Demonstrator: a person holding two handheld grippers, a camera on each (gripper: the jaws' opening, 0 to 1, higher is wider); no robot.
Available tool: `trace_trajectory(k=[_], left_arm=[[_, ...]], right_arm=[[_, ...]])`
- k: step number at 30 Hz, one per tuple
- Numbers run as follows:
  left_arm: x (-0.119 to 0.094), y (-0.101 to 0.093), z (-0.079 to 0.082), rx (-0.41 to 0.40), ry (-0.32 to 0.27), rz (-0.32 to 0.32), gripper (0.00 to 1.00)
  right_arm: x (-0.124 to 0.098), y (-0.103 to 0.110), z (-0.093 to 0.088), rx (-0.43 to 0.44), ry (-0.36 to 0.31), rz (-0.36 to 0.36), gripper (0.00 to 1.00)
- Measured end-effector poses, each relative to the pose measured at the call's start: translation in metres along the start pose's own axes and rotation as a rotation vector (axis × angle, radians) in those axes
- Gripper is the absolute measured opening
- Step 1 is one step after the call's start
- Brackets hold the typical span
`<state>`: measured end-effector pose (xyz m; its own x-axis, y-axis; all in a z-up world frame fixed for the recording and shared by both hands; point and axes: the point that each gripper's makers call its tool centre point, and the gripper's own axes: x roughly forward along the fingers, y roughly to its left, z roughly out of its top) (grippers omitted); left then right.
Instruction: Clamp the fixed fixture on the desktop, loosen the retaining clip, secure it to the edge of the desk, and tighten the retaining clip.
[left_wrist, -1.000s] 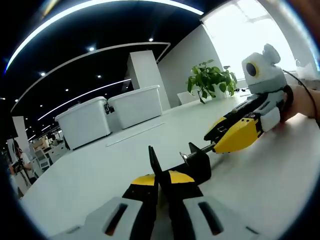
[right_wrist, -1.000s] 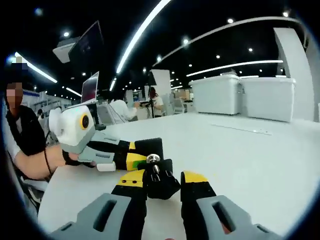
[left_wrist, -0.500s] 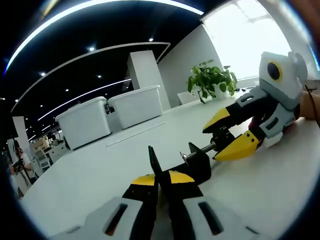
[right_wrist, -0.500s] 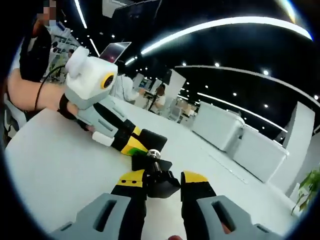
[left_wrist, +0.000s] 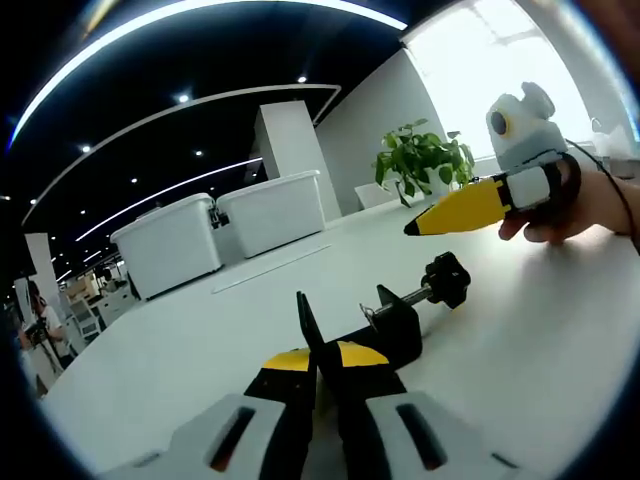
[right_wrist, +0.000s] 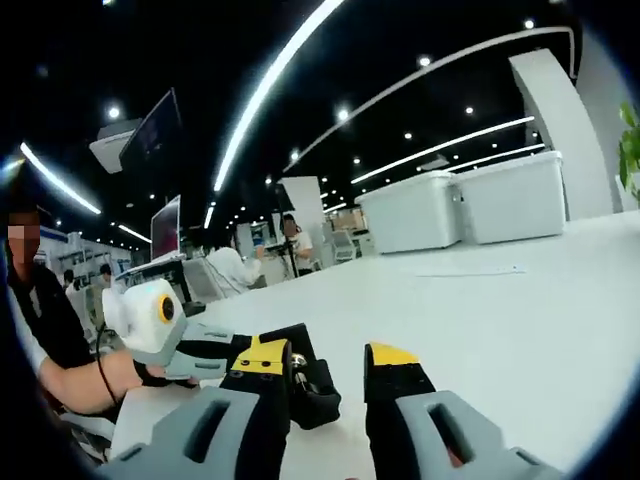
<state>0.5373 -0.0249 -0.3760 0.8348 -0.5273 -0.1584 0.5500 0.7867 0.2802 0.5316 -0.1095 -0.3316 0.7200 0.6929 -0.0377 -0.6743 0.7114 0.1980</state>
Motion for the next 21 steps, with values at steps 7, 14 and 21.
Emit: trace_trajectory(k=[7,14,21], left_arm=[[0.0,0.0,0.0,0.0,0.0,0.0,0.07],[0.001,0.001,0.0,-0.001,0.0,0.0,0.07],[0.001,0.001,0.0,0.001,0.0,0.001,0.07]], right_arm=[[0.003,0.017,-0.028,-0.123,0.11,0.037,0.21],[0.002,0.021,-0.022,-0.164,0.055,0.06,0.19],[0.004,0.032,-0.017,-0.454,0.008,0.04,0.11]])
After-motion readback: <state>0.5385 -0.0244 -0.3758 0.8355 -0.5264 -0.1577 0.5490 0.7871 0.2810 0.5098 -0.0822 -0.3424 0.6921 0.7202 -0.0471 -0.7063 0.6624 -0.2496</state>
